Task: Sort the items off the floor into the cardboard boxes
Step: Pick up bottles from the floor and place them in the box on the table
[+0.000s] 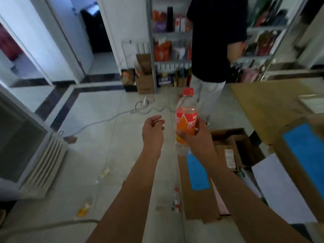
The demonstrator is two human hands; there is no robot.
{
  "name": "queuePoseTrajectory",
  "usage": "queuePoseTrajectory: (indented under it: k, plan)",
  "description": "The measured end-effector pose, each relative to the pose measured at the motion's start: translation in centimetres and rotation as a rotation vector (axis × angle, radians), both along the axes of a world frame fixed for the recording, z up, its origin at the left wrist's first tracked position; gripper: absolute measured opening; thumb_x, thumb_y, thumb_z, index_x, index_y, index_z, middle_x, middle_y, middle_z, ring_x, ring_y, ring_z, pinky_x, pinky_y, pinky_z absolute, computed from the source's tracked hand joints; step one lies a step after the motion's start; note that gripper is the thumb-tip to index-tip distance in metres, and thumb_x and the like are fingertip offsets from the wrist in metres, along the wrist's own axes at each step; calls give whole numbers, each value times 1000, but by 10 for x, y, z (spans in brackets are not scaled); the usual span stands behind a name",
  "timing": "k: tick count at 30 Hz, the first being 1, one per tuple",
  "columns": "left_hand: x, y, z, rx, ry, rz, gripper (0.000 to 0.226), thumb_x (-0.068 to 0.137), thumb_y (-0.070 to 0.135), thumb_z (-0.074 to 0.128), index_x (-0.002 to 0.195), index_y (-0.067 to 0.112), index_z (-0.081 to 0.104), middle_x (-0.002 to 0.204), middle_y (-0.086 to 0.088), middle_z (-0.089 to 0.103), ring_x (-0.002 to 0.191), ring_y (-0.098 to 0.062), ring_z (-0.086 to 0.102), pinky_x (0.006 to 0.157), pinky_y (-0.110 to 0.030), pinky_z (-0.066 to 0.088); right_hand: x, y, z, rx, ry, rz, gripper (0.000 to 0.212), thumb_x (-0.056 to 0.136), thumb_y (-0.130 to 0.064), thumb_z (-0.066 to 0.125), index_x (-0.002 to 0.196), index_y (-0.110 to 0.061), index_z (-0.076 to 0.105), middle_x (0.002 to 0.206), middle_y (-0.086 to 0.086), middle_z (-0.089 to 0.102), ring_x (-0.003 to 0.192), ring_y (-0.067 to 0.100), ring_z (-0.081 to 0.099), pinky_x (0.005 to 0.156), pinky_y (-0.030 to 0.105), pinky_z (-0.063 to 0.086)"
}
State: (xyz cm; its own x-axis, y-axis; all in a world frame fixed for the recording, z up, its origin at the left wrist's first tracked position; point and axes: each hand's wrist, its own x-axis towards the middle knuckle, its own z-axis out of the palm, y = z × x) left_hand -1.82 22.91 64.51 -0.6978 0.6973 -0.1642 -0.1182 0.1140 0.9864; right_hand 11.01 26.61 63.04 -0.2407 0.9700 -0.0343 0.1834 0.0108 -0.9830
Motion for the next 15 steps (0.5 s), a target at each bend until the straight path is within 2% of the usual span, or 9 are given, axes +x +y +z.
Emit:
queuePoseTrajectory:
  k: [1, 4, 7, 9, 13, 15]
  plan:
    - [9, 7, 18, 37, -4, -22, 20, 93, 13, 52, 106, 23, 63, 101, 3, 68, 81, -8, 60, 66, -19, 44, 13, 3, 19, 37, 7, -24, 70, 77, -32, 79, 138, -23, 45, 119, -7, 60, 98, 5, 59, 78, 17, 51]
    - [38, 21, 59, 113, 13, -141, 16, 93, 14, 53, 99, 26, 62, 99, 2, 68, 81, -11, 61, 66, -22, 44, 53, 5, 64, 156, 20, -83, 64, 79, -33, 77, 135, -20, 49, 120, -5, 62, 104, 10, 61, 77, 17, 48]
    - [71, 27, 80, 137, 40, -262, 14, 93, 17, 54, 100, 25, 62, 99, 2, 68, 82, -11, 62, 66, -22, 45, 93, -2, 89, 223, 33, -189, 56, 80, -38, 77, 128, -29, 49, 110, -17, 60, 100, 1, 58, 73, 16, 46]
    - [94, 27, 84, 146, 69, -345, 12, 93, 18, 54, 99, 25, 61, 97, 3, 68, 79, -8, 62, 63, -19, 44, 118, -10, 94, 260, 22, -262, 51, 80, -39, 76, 121, -37, 46, 103, -23, 59, 96, -3, 58, 69, 13, 44]
    - [135, 22, 74, 108, 55, -462, 13, 94, 15, 55, 99, 24, 62, 98, 2, 68, 76, -7, 62, 61, -21, 46, 159, -28, 91, 264, -27, -391, 49, 79, -43, 76, 115, -41, 44, 94, -29, 56, 83, -13, 54, 53, 2, 42]
    - [152, 20, 69, 101, 31, -520, 14, 93, 14, 56, 94, 27, 61, 100, 0, 68, 76, -10, 62, 60, -23, 45, 180, -36, 85, 265, -43, -438, 48, 78, -44, 77, 114, -44, 44, 91, -32, 55, 80, -17, 52, 54, 3, 40]
